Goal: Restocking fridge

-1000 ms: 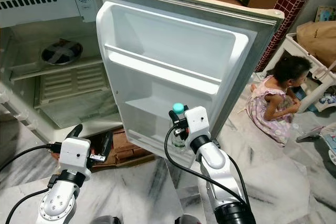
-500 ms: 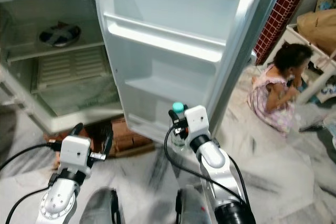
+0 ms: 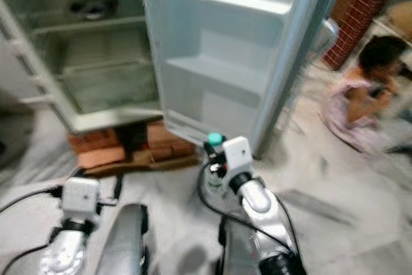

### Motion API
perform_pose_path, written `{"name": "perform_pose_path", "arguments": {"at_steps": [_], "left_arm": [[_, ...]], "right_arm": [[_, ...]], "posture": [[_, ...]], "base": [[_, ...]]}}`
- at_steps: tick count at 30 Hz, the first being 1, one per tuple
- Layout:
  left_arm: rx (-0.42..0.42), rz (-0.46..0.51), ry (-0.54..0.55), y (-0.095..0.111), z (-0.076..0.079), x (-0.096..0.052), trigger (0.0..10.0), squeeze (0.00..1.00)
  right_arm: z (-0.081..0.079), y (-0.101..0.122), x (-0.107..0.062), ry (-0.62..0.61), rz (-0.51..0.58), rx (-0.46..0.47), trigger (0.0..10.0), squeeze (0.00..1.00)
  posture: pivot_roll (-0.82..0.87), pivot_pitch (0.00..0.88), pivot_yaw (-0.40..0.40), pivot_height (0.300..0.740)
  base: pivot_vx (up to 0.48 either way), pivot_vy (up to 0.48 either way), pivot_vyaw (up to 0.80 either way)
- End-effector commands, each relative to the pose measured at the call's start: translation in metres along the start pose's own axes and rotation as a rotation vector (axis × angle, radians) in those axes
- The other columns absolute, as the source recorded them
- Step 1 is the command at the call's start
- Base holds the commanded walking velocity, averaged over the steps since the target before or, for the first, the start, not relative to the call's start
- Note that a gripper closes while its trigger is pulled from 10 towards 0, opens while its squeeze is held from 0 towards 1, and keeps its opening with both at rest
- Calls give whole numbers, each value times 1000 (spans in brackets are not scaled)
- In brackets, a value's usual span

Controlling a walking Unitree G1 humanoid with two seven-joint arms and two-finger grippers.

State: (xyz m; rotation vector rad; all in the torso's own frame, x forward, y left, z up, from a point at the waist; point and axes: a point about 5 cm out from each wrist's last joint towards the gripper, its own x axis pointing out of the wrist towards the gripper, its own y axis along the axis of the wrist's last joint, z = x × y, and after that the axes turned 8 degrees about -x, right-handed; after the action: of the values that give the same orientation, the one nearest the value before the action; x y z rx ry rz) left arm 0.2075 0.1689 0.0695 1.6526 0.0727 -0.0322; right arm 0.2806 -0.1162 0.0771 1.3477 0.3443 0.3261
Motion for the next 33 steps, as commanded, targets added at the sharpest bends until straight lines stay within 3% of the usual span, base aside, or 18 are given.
{"name": "perform_pose_path", "arguments": {"at_steps": [1, 13, 28, 33], "left_arm": [[-14, 13, 7, 4, -1, -1, 10000, 0], [3, 10, 10, 5, -5, 3, 10000, 0], [-2, 11, -1, 6, -2, 5, 10000, 0], [-4, 10, -4, 6, 0, 5, 10000, 0]], "right_arm": [[6, 8, 2, -15, 33, -22, 10000, 0], [8, 13, 8, -15, 54, -36, 10000, 0], [0, 15, 8, 51, 79, -47, 10000, 0], [-1, 16, 8, 65, 90, -47, 10000, 0]], "posture": [[23, 156, -28, 607], [19, 157, -23, 607], [19, 155, -22, 607], [20, 154, -22, 607]], "base": [[0, 0, 0], [0, 0, 0], [286, 0, 0], [279, 0, 520]]}}
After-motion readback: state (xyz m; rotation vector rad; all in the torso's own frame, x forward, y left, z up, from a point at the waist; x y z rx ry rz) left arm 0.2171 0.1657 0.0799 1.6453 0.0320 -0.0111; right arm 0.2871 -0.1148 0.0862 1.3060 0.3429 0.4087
